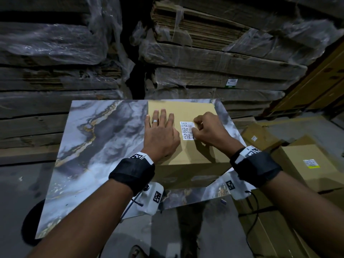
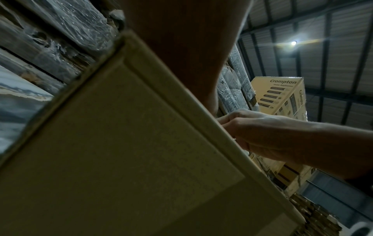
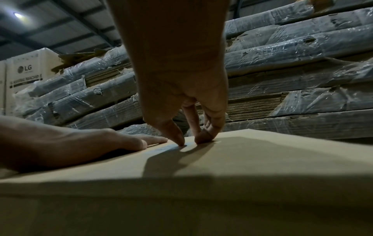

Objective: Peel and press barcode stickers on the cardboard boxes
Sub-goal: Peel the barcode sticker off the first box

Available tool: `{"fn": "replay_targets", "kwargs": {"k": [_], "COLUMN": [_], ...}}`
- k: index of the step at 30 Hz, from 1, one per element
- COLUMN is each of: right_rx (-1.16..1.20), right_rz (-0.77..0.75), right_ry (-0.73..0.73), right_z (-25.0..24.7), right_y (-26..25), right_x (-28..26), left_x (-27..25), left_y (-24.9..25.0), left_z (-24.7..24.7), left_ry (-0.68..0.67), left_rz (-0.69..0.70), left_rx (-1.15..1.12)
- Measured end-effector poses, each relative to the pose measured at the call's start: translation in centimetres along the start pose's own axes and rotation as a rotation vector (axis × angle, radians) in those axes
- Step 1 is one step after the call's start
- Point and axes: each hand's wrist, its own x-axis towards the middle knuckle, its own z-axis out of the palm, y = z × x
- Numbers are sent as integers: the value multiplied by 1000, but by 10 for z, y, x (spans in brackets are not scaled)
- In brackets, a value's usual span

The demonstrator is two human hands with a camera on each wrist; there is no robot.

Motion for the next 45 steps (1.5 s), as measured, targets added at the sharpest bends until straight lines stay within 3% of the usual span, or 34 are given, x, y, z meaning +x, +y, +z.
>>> {"fn": "replay_targets", "kwargs": {"k": [6,17,24,32,45], "right_rx": [29,-46,41,-35,15], "right_rz": [-21,85,128,15,153], "right_ry": [5,-64,-126,-19,-19], "right_z": [-5,-7,-12,-6,-7], "right_y": [-5,-21,-19,-14,-22], "right_x": [0,9,9,0,6], "left_x": [1,-2,-1,0,-1], "left_y": [0,2,1,0,1], "left_z": [0,-3,-2,0,-1], "left_ry": [-8,-20,-19,-11,1], "left_rz": [-5,-12,-14,-15,-16], "left_rx": [-3,-13,-13,-2,-13]}}
